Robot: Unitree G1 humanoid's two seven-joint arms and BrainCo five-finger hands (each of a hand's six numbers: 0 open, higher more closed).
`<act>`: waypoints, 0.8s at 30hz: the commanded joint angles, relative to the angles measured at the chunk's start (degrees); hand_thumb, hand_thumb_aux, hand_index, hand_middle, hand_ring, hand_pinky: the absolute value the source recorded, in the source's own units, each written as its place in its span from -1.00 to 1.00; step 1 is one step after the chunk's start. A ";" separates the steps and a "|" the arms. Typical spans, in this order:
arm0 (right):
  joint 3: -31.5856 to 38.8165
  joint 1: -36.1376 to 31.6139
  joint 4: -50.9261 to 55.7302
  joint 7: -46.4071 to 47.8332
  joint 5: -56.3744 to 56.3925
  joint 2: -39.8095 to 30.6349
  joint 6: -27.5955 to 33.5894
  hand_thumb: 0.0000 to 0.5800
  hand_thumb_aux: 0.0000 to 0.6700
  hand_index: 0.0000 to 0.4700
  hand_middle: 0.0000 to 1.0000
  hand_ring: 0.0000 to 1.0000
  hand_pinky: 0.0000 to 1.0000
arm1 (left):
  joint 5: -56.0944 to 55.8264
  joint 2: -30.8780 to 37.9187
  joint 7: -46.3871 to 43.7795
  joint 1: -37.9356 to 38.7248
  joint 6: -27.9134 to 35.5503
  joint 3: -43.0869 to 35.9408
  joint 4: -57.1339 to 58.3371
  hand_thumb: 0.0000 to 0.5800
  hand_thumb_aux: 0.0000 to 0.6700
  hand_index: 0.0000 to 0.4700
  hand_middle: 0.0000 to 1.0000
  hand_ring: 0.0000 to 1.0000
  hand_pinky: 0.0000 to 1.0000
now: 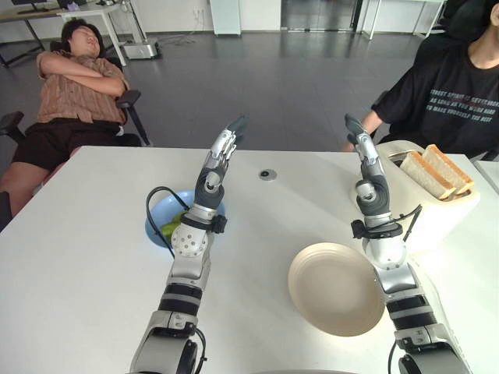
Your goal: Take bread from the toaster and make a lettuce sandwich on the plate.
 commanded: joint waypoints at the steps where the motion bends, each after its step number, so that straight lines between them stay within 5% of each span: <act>1: -1.60 3.62 -5.86 7.35 8.77 -1.47 8.22 -1.00 -1.00 -1.00 -1.00 -1.00 -1.00 | 0.60 2.53 -2.20 3.03 6.15 -0.15 -4.11 -1.00 -1.00 -1.00 -1.00 -1.00 -1.00; 14: -3.76 1.89 -6.56 9.84 4.69 0.11 13.58 -1.00 -1.00 -1.00 -1.00 -1.00 -1.00 | 3.69 1.93 -1.08 3.86 8.95 0.36 -6.30 -1.00 -1.00 -1.00 -1.00 -1.00 -1.00; 24: -13.14 -10.22 2.55 2.97 -16.63 -20.09 16.76 -1.00 -1.00 -1.00 -1.00 -1.00 -1.00 | 5.09 2.67 -0.18 3.30 6.58 1.83 -5.00 -1.00 -1.00 -1.00 -1.00 -1.00 -1.00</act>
